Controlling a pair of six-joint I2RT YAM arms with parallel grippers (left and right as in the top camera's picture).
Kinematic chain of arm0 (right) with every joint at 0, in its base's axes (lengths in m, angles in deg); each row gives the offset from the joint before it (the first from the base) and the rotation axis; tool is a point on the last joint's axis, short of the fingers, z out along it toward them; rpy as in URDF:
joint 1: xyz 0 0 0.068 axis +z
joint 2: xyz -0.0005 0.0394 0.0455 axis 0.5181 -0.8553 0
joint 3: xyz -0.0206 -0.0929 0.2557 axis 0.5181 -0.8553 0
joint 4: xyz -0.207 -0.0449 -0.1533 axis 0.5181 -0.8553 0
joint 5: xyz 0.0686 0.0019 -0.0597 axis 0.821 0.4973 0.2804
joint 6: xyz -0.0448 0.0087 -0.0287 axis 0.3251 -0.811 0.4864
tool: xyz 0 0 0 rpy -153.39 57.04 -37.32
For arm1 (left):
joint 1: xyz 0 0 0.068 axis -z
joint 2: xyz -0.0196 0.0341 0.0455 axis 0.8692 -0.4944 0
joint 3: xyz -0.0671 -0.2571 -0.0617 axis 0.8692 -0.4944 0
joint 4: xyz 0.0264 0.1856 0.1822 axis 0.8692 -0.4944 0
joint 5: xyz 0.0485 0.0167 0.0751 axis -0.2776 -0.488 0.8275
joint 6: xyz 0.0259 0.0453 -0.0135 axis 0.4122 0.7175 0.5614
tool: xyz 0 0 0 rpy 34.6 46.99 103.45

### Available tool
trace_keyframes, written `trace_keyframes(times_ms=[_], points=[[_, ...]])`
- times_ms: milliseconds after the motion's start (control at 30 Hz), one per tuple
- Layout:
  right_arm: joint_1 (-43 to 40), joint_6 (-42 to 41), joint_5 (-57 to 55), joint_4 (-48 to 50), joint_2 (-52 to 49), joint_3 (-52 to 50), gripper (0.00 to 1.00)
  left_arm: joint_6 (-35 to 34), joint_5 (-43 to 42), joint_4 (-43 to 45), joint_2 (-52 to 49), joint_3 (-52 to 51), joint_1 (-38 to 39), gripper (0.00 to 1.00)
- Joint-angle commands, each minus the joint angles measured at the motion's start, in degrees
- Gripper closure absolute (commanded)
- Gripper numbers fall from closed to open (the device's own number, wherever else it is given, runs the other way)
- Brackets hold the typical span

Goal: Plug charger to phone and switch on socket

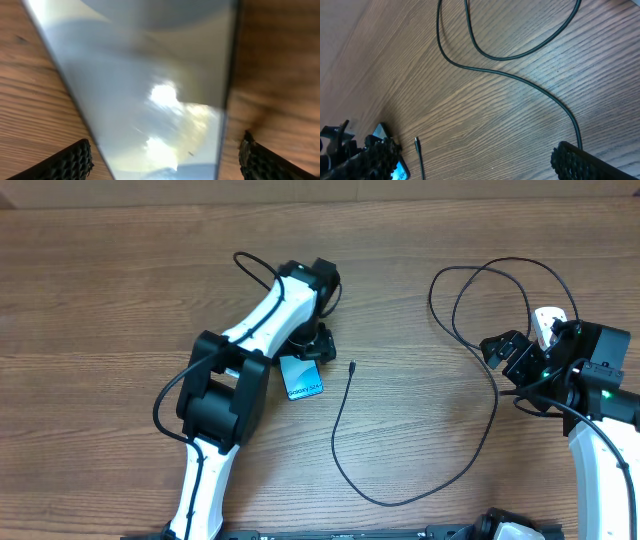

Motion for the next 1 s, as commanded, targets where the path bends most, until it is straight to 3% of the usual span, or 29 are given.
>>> trace_keyframes(times_ms=[0,567,833,967], points=[[-0.09,0.0,-0.33,0.11,-0.11,0.94,0.0,-1.55,0.68,1.46,-2.99,-5.62,2.62,0.11],[-0.09,0.0,-0.33,0.13,-0.11,0.94,0.0,-1.49,0.17,2.69,-2.97,-9.29,1.01,0.02],[-0.09,0.0,-0.33,0.13,-0.11,0.94,0.0,-1.46,5.2,-0.9,-2.97,-9.29,-2.49,0.02],[-0.09,0.0,-0.33,0.13,-0.11,0.94,0.0,2.99,5.46,0.57,-2.97,-9.31,-2.71,0.03]])
